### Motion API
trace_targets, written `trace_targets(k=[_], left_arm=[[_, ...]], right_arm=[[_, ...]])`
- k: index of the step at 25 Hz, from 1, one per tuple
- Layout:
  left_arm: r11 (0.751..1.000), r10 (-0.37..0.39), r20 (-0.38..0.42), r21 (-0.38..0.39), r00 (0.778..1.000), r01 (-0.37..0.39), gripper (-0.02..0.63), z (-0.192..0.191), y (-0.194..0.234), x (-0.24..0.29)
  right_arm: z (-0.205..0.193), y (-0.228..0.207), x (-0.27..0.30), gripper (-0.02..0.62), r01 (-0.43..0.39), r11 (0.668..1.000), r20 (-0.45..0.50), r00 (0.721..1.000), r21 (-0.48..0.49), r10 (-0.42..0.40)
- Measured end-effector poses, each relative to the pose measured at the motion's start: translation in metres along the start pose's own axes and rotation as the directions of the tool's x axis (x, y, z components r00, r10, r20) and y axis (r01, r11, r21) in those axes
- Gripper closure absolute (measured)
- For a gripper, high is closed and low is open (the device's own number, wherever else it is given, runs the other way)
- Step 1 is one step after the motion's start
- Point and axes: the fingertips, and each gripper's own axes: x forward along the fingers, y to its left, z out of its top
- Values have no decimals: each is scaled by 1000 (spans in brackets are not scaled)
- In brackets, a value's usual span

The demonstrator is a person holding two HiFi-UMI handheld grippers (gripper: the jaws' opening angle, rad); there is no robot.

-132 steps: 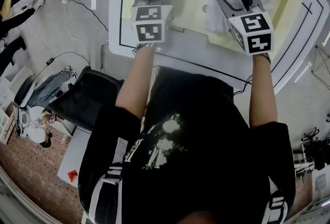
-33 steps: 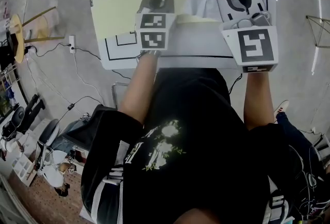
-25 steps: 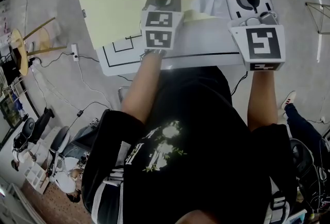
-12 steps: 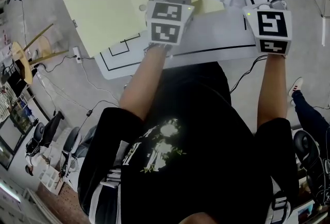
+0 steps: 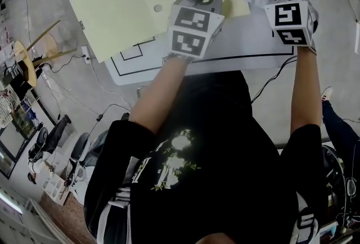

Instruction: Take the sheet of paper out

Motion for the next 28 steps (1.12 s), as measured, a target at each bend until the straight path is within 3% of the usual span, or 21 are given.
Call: trace_targets(k=[5,9,15,23,28], left_arm=[[1000,-18,-4,-16,1000,18,617,-1,-7,2],[999,-42,-15,-2,999,42,617,-2,-18,2],[998,-67,-16,-11,998,67,617,-1,-28,2],[997,-75,-23,-27,997,74,617,-1,-30,4],[997,-70,-30,-27,997,69,617,-6,-28,3]], right_arm=[[-12,19,23,591,-61,992,-15,998,-108,60],[-19,36,41,591,-131,984,-1,991,-125,132],[-28,44,59,589,-253,967,-7,967,-20,253],[-43,52,69,588,-318,948,-65,945,30,319],[-46,50,71,546,-339,934,-51,937,110,346]])
